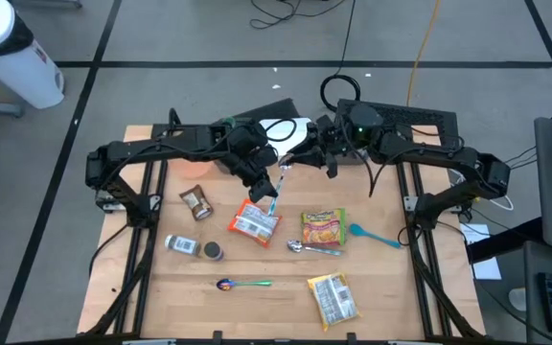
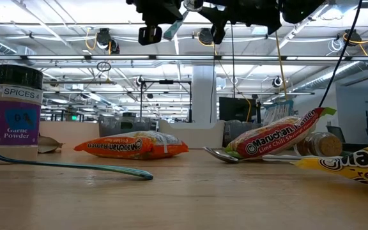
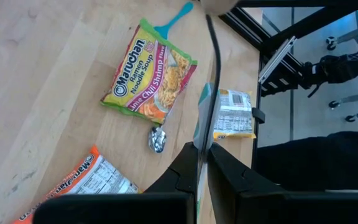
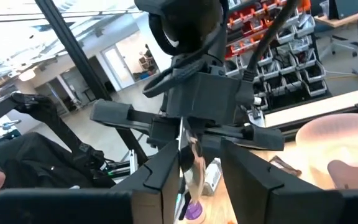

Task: Pick & Place Food Item
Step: Put the bottom blue spoon into the white bin

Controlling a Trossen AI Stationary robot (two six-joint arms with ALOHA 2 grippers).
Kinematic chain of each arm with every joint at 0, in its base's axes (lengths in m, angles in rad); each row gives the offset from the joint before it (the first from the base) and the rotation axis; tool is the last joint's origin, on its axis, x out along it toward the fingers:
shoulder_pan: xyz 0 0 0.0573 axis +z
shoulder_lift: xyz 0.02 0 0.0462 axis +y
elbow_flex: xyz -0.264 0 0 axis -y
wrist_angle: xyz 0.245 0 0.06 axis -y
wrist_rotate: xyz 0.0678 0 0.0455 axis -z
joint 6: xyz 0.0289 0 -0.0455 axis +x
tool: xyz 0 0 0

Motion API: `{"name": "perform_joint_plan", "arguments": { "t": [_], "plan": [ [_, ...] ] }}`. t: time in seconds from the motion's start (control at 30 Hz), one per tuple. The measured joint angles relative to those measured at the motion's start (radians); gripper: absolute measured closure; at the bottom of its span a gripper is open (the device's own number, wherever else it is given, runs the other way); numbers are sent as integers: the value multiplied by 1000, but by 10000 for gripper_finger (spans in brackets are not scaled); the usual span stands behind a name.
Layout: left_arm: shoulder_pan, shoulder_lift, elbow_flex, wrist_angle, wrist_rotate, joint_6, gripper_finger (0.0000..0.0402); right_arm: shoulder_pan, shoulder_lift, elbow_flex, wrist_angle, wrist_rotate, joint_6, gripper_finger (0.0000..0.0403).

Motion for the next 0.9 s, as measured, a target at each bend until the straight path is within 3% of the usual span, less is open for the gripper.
{"name": "perform_joint_plan", "arguments": {
  "t": [0.57,0.7,0.9],
  "plan": [
    [0,0,0,5,21,-15,387,0,0,0,22,13,-6,392],
    [0,0,0,7,21,-34,386,-1,0,0,21,17,-6,396],
    [-1,0,0,24,10,-40,333,-1,0,0,20,25,-4,401]
  ]
}}
